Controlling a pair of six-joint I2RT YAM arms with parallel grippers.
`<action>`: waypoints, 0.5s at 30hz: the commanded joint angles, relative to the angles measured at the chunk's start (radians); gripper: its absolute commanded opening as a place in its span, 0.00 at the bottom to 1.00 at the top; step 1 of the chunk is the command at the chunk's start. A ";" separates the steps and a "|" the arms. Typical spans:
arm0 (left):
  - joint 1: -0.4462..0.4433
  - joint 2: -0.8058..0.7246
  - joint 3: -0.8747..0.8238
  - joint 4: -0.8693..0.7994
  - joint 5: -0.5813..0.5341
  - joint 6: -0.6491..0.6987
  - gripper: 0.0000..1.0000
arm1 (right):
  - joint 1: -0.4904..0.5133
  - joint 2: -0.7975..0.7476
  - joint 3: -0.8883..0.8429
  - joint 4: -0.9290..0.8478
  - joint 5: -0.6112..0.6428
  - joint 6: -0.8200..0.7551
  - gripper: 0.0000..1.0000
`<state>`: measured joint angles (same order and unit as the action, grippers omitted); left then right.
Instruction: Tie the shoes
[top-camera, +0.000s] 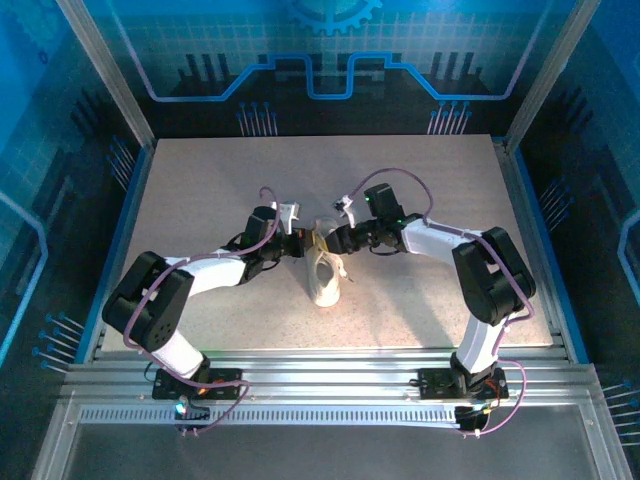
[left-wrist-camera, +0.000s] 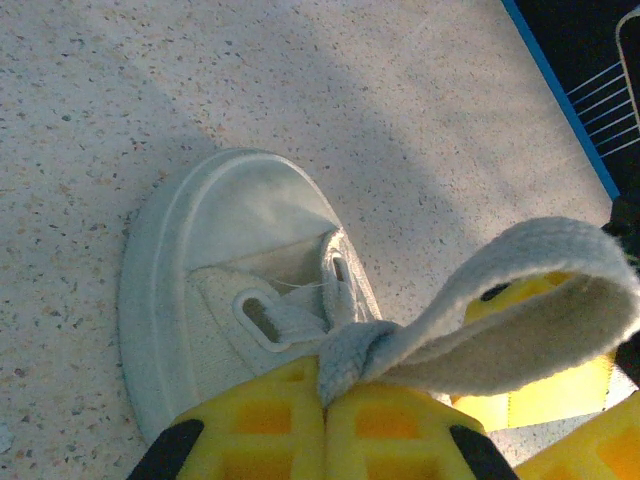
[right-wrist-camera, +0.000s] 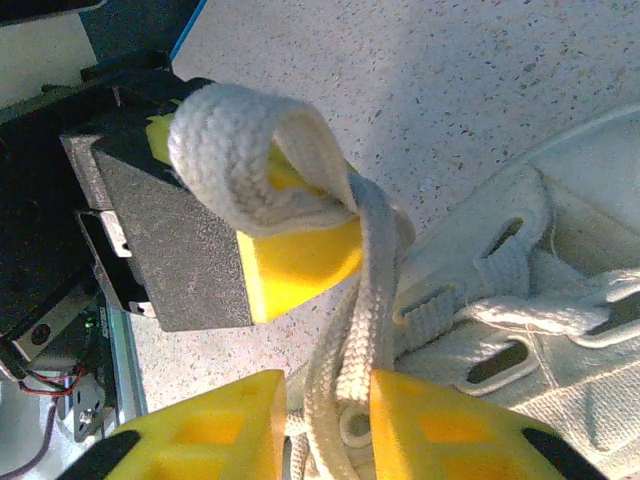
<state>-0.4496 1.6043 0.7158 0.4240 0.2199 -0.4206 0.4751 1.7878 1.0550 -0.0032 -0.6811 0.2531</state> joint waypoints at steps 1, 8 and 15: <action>-0.003 0.011 0.008 0.010 -0.023 -0.013 0.00 | 0.023 0.019 0.033 -0.011 -0.021 -0.026 0.31; -0.002 0.007 0.007 0.004 -0.017 -0.015 0.00 | 0.034 0.053 0.079 -0.051 0.012 -0.044 0.14; -0.002 -0.031 -0.029 0.009 -0.009 -0.007 0.00 | 0.044 0.018 0.071 -0.092 0.162 -0.060 0.00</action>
<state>-0.4496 1.6028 0.7136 0.4240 0.2203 -0.4206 0.5041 1.8263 1.1133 -0.0525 -0.6006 0.2153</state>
